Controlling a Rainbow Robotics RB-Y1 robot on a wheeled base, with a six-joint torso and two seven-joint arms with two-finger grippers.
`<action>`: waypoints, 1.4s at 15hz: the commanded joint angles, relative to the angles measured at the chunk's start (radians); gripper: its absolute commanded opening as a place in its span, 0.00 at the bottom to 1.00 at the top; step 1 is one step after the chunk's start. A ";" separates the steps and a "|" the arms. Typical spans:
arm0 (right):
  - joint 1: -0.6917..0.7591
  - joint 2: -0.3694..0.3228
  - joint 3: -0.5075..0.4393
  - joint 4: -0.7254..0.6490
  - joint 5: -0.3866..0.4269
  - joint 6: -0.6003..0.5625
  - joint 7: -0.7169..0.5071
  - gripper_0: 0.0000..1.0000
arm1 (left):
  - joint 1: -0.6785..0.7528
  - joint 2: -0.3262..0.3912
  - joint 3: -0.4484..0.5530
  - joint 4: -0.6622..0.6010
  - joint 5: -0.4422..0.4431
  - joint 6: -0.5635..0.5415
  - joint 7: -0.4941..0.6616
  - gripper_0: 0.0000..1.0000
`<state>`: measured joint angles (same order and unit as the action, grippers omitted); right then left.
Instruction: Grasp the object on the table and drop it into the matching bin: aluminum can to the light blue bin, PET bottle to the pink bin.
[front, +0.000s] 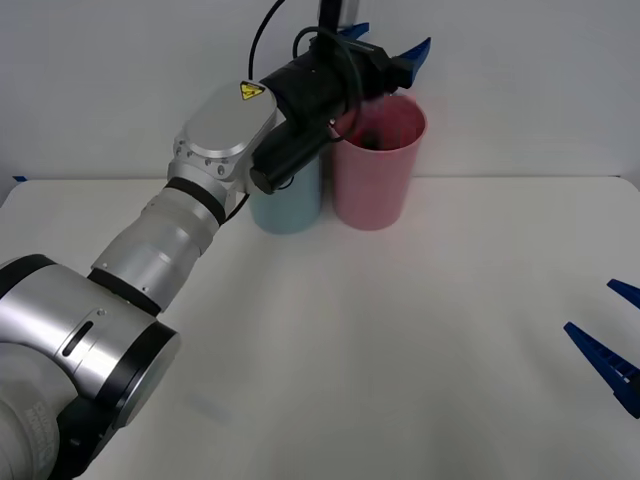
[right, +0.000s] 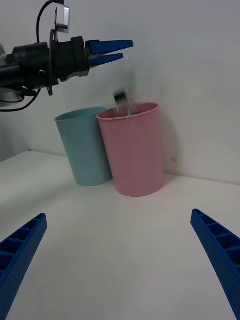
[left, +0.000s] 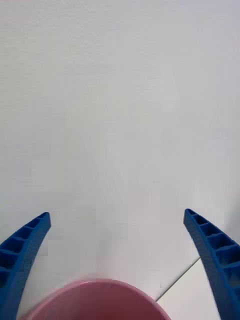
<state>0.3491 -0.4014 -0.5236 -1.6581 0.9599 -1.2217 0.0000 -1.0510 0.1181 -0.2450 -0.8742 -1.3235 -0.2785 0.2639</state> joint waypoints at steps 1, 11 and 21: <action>0.000 0.000 0.000 0.000 0.000 0.000 0.000 1.00 | 0.005 0.012 0.000 0.000 0.027 -0.010 0.000 1.00; 0.000 0.000 0.000 0.000 0.000 0.000 0.000 1.00 | 0.255 0.172 0.000 -0.290 0.185 -0.096 -0.028 1.00; 0.000 0.000 0.000 0.000 0.000 0.000 0.000 1.00 | 0.612 0.354 0.171 -0.608 0.294 -0.298 -0.061 1.00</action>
<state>0.3491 -0.4014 -0.5236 -1.6581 0.9599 -1.2217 -0.0001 -0.4682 0.4656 -0.0959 -1.4601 -1.0292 -0.5562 0.2038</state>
